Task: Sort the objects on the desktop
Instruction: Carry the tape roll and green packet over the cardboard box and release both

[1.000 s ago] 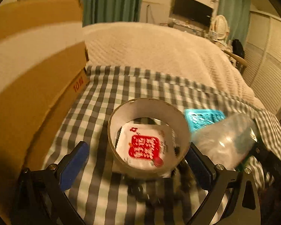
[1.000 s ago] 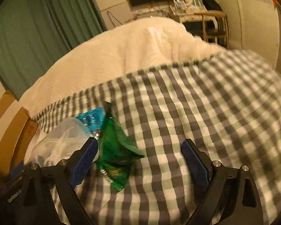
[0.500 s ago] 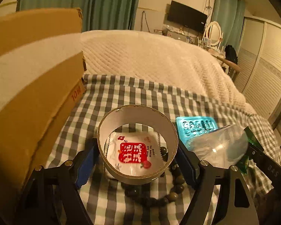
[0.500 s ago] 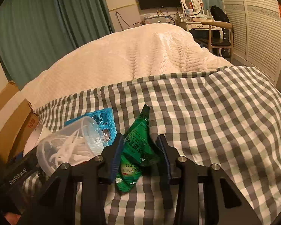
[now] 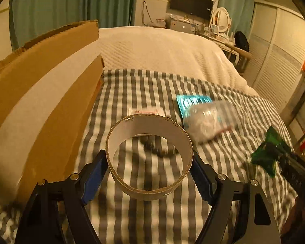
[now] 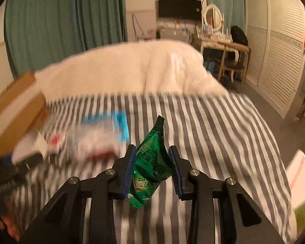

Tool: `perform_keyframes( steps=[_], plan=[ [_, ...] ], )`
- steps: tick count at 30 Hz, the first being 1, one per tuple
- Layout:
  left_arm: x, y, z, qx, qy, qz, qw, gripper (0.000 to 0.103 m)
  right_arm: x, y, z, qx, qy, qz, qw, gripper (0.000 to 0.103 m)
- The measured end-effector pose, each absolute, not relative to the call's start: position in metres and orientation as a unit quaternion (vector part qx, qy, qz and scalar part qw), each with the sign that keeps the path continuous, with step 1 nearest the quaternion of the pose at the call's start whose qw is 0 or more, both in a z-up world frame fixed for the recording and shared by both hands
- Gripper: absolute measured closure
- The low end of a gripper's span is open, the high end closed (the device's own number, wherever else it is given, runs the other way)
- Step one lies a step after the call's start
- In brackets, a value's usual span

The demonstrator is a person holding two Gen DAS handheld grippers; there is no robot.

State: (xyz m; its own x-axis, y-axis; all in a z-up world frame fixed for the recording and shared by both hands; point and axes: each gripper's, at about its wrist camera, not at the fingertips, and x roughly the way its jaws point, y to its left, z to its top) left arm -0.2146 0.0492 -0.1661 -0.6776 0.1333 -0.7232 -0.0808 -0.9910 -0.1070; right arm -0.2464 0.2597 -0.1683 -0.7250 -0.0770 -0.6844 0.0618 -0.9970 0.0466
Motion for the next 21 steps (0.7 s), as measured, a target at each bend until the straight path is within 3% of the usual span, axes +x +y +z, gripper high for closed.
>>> perform_keyframes(
  steps=[5, 15, 21],
  plan=[
    [-0.191, 0.046, -0.120, -0.370, -0.038, 0.925, 0.076, 0.023, -0.205, 0.247, -0.140, 0.392, -0.001, -0.918, 0.057, 0.071],
    [-0.153, -0.049, 0.028, -0.257, -0.103, 0.959, 0.061, 0.022, -0.177, 0.169, 0.014, 0.326, -0.025, -0.927, 0.183, 0.071],
    [-0.175, -0.121, 0.014, -0.270, -0.120, 0.955, -0.004, 0.022, -0.187, 0.083, 0.056, 0.313, 0.005, -0.917, 0.249, 0.071]
  ],
)
